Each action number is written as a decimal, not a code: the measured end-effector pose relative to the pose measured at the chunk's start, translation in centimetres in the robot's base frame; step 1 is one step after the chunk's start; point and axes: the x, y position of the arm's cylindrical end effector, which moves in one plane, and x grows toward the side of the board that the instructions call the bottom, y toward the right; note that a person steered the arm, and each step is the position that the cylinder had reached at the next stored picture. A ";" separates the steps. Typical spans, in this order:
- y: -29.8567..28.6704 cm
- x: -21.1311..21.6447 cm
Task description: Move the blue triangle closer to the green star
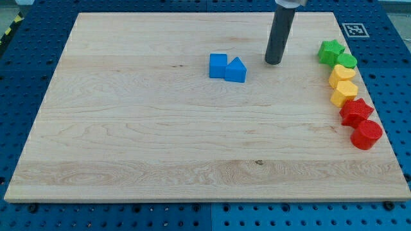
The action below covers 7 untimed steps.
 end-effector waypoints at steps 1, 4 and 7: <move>-0.7 2.6; -12.6 8.8; -11.2 5.0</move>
